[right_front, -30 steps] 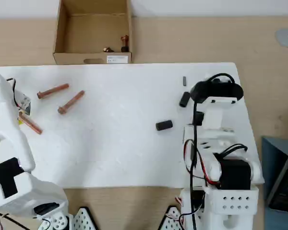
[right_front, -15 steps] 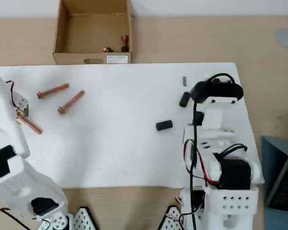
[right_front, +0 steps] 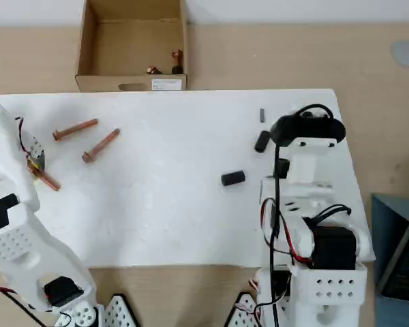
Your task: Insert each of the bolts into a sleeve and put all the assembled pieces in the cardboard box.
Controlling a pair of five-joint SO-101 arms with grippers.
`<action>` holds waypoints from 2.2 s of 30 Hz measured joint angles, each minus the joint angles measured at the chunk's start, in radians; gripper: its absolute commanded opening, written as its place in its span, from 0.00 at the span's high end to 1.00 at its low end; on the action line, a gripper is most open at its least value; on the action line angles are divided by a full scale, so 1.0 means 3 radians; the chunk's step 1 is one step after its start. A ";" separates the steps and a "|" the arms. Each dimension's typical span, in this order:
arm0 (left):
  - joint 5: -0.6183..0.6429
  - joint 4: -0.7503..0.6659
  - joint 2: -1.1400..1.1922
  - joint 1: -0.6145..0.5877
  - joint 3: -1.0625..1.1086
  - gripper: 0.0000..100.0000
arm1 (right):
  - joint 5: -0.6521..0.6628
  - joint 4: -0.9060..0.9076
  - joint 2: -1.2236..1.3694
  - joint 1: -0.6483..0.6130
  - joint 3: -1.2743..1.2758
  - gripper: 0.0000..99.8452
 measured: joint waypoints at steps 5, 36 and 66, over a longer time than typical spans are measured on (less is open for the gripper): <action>0.0015 -0.0005 0.0036 0.0015 -0.0061 1.00 | 0.0000 0.0000 0.0000 0.0000 0.0000 0.99; -0.0501 0.1299 -0.2879 0.1396 -0.0020 1.00 | 0.0000 0.0153 0.0000 0.0000 -0.0169 0.99; -0.0220 -0.0982 -0.6644 0.1785 0.3728 1.00 | 0.0005 -0.1008 -0.1268 -0.1335 0.1386 0.99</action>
